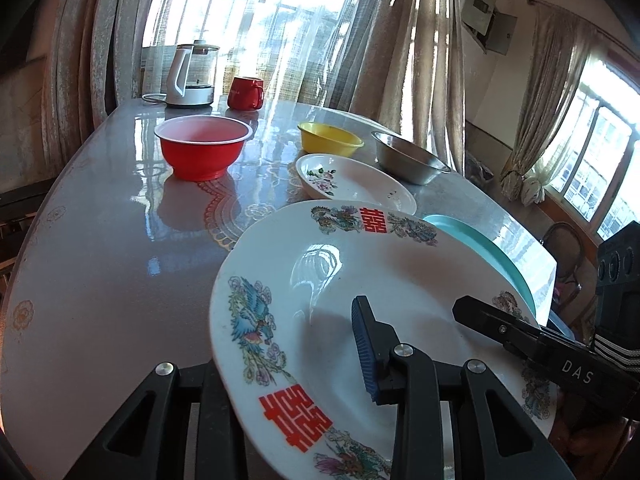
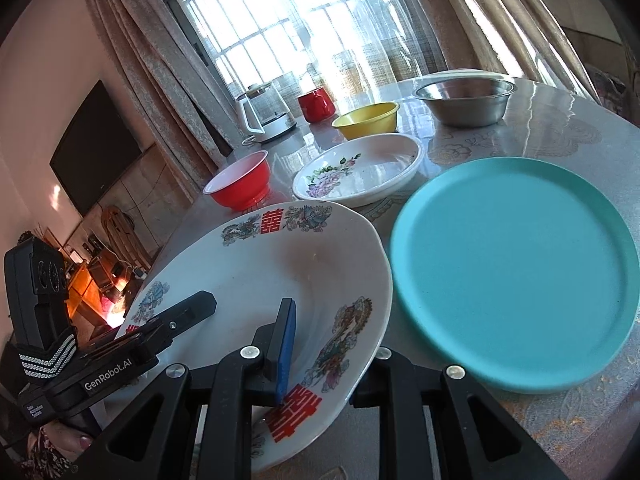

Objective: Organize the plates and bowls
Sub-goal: 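Carry the large white plate over the teal plate and lower it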

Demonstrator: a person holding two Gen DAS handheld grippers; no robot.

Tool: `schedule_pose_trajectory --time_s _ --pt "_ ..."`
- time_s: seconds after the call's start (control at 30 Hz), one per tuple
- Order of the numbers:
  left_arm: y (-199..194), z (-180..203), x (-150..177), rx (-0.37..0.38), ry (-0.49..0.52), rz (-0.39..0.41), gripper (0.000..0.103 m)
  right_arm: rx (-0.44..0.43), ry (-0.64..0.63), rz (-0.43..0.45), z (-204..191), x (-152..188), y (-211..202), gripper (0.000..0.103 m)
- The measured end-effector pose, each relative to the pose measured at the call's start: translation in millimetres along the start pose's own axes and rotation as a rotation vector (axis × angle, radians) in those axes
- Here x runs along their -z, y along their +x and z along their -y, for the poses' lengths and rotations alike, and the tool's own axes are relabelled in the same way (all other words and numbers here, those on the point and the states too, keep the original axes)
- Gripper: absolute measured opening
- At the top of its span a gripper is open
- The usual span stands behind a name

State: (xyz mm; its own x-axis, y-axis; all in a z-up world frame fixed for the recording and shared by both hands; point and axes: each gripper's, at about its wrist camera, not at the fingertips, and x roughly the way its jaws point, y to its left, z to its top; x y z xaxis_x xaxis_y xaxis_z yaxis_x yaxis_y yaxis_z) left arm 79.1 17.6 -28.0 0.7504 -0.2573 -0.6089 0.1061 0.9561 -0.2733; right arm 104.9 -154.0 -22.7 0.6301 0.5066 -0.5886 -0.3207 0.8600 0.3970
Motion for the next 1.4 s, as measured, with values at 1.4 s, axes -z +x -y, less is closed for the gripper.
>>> schedule_pose_trajectory --time_s 1.4 --pt "119 142 -45 0.082 0.146 -0.184 0.041 0.28 0.248 0.111 143 -28 -50 0.02"
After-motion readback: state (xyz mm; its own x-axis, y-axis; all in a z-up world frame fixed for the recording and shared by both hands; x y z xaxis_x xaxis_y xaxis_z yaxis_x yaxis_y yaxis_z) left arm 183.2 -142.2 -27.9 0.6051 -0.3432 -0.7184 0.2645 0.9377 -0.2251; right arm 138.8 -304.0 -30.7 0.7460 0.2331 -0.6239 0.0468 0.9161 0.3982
